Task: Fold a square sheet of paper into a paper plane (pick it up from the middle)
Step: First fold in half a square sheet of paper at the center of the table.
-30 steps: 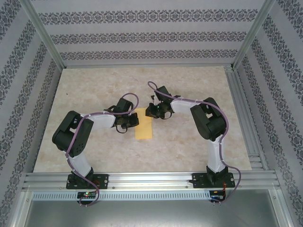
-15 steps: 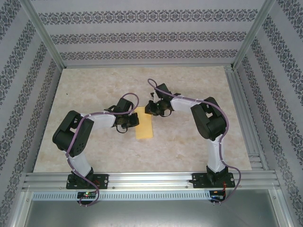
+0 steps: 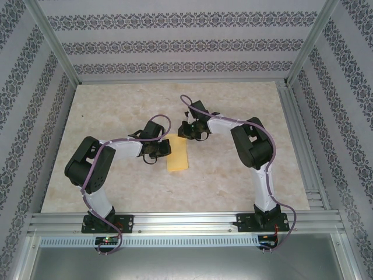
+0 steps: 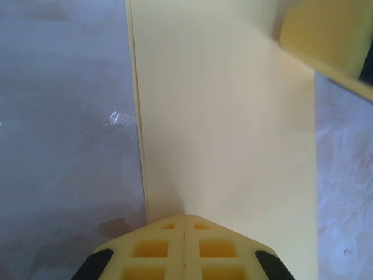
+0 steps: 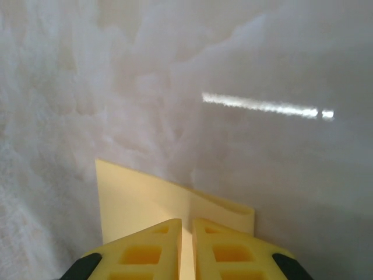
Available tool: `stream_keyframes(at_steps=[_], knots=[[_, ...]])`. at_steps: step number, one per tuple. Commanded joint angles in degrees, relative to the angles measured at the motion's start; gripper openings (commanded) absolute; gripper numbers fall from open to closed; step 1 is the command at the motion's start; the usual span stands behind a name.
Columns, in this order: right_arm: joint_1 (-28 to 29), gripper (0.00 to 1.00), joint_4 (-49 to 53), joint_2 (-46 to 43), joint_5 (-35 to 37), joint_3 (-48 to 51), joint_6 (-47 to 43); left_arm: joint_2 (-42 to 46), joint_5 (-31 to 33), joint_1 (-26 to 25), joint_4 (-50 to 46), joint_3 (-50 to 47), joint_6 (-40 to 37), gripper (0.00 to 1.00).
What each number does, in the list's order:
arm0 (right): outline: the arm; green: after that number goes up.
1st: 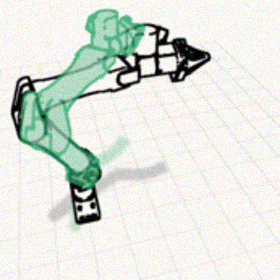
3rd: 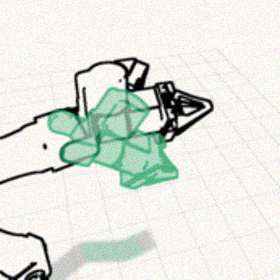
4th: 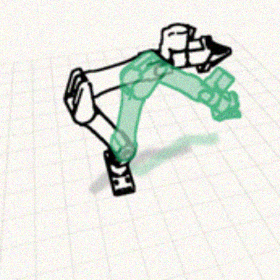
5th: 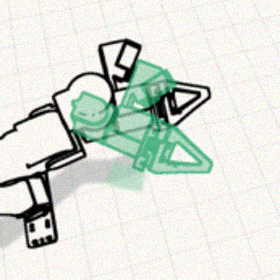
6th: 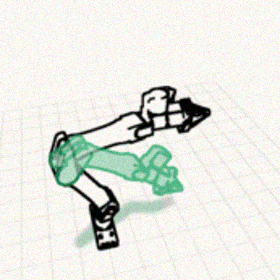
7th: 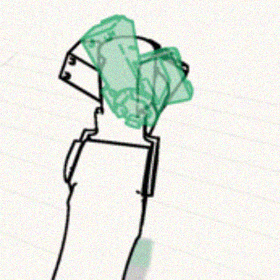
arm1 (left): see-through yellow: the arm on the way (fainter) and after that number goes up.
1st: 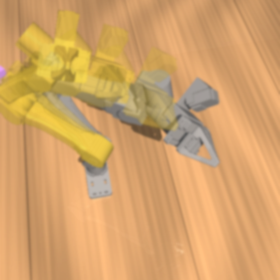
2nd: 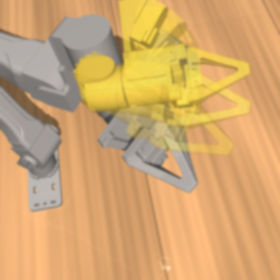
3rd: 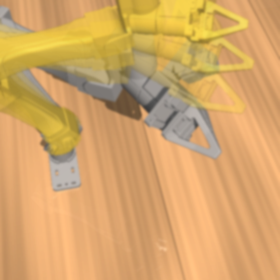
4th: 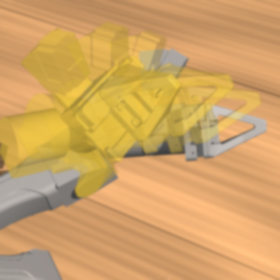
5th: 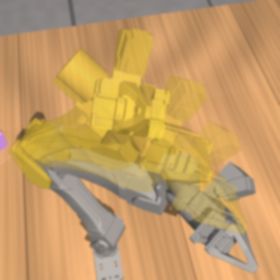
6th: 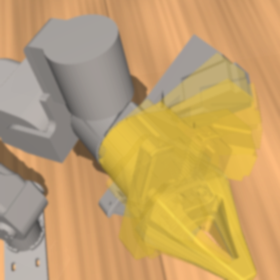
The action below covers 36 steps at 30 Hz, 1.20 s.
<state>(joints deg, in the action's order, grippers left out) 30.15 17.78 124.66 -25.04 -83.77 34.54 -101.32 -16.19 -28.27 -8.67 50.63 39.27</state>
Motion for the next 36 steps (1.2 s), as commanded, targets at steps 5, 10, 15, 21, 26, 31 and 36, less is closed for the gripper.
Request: stream_keyframes(at_steps=[5,10,15,21,26,31,36], knots=[[-0.75,0.15,0.80,-1.78,0.33,-2.26,-1.09,-2.91,3.27,-1.02,-7.20,-3.17,-1.58,0.06],[-0.93,0.15,1.98,0.07,1.13,-3.41,-1.33,-3.18,3.11,-1.00,-6.98,-2.91,-1.48,0.06],[-1.14,0.15,2.12,2.56,3.12,-2.71,-0.66,-2.94,3.27,-1.04,-7.07,-2.99,-1.53,0.06],[-1.41,0.15,4.63,-0.07,3.53,-3.91,-1.75,-2.90,3.27,-1.04,-7.20,-2.73,-1.50,0.06],[-0.42,0.17,2.16,-8.88,-0.48,2.32,-1.25,-2.40,3.11,-1.07,-7.15,-2.73,-1.39,0.06],[1.89,0.17,-1.33,-13.43,-3.05,12.00,2.27,-2.39,2.99,-1.00,-6.76,-2.64,-1.26,0.06],[3.46,0.16,-5.09,-15.35,-5.30,18.71,4.95,-2.22,2.93,-1.07,-6.82,-2.64,-1.22,0.06]])
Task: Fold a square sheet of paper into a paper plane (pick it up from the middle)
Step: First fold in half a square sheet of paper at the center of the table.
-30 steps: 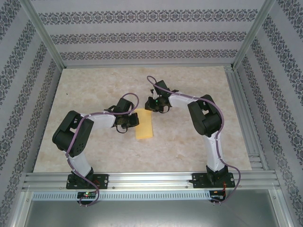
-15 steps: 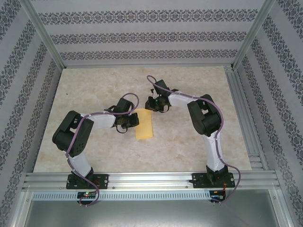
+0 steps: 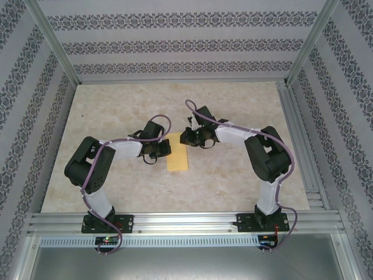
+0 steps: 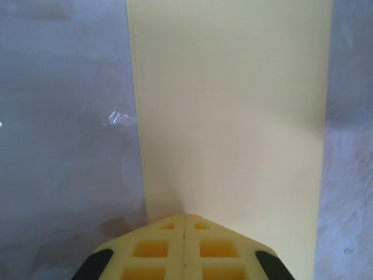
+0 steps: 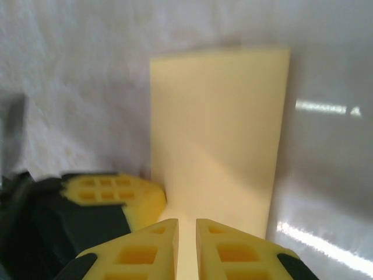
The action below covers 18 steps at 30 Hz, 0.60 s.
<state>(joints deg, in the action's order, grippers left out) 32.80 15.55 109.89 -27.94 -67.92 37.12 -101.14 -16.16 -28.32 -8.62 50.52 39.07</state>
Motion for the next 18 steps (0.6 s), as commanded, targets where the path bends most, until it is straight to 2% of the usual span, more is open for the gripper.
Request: stream_keyframes(at_steps=[1,10,18], knots=[[1.03,0.16,-3.24,-0.39,-2.68,3.67,2.48,-2.35,2.97,-0.98,-6.84,-2.53,-1.05,0.06],[1.17,0.14,-3.95,2.55,-1.04,6.63,2.59,-0.40,1.60,-1.06,-7.25,-1.29,-1.44,0.06],[1.64,0.14,-2.28,4.15,-4.57,7.31,-4.18,6.11,-1.92,-1.01,-4.55,2.42,-0.25,0.12]])
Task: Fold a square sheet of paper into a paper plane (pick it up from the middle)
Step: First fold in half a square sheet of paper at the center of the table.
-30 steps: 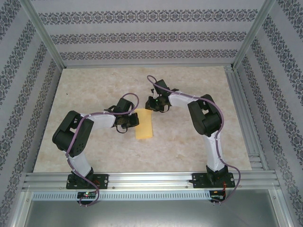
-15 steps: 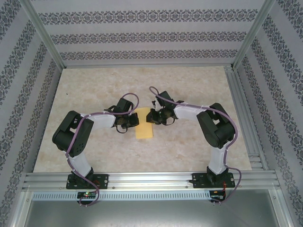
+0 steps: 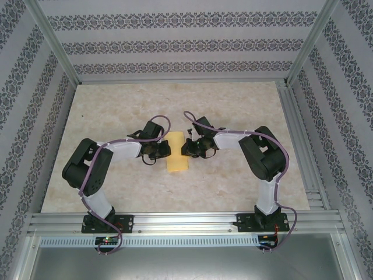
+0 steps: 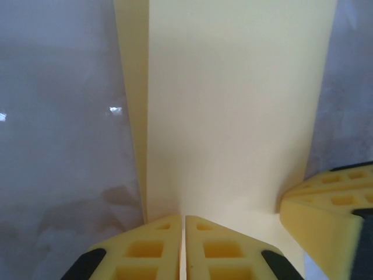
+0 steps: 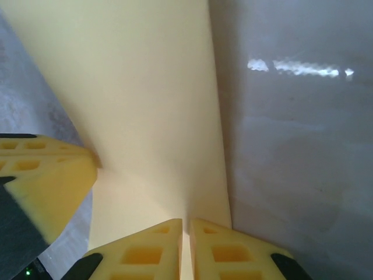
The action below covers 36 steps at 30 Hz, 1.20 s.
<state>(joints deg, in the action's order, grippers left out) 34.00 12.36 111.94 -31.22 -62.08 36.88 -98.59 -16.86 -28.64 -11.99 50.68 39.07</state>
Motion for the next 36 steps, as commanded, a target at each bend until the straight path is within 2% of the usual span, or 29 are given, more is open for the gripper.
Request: stream_keyframes(at_steps=[1,4,8,16,27,36], knots=[[0.68,0.14,1.30,1.91,-1.70,1.70,-5.13,4.20,-1.16,-0.67,-0.60,2.54,0.26,0.12],[1.24,0.14,2.10,1.45,-3.53,2.38,-8.12,4.83,-2.96,-0.63,2.38,3.00,1.54,0.14],[1.75,0.14,2.39,0.81,-5.26,3.26,-10.85,0.99,-6.41,-0.67,4.74,5.11,2.47,0.15],[1.68,0.14,-0.21,0.63,-6.91,4.58,-9.79,-6.91,-10.01,-0.66,9.22,7.75,4.07,0.11],[1.35,0.13,-1.70,0.90,-7.72,5.48,-8.63,-12.45,-13.04,-0.31,17.20,9.80,6.59,0.10],[1.16,0.13,-0.83,0.09,-6.20,5.88,-7.38,-14.56,-5.88,0.24,9.29,11.55,3.42,0.08]])
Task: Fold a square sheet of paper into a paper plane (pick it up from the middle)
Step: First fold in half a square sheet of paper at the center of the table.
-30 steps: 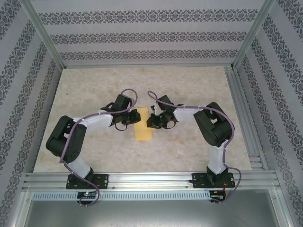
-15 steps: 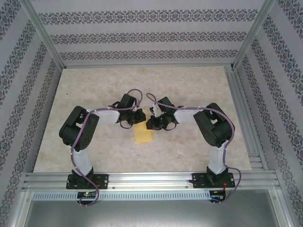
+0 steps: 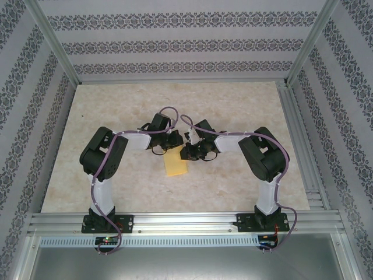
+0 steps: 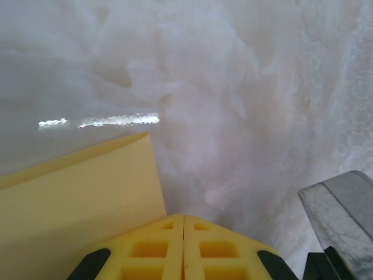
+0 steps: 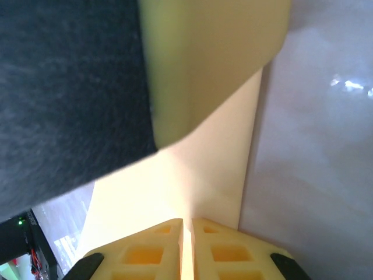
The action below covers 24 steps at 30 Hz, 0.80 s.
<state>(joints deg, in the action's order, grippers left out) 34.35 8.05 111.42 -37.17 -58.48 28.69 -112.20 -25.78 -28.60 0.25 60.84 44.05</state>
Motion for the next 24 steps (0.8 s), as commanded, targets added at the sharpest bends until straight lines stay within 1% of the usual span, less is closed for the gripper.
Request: stream_keyframes(at_steps=[1,7,13,18,24], knots=[[0.81,0.13,3.61,0.09,-0.24,2.37,1.08,-1.07,3.41,0.25,-3.52,1.32,-1.97,0.08],[0.57,0.15,2.16,-3.88,0.76,0.82,4.71,-1.53,3.48,0.47,-3.85,0.12,-2.49,0.07],[0.54,0.15,1.57,-2.70,3.14,-2.86,7.58,-1.68,3.18,0.64,-3.60,-0.30,-2.67,0.07],[0.85,0.15,4.57,0.18,6.26,-4.80,7.58,-1.71,3.01,0.67,-3.61,-0.22,-2.78,0.07],[2.21,0.16,9.41,0.35,7.39,-3.77,6.73,-1.80,3.36,0.71,-3.65,-0.28,-2.89,0.07]])
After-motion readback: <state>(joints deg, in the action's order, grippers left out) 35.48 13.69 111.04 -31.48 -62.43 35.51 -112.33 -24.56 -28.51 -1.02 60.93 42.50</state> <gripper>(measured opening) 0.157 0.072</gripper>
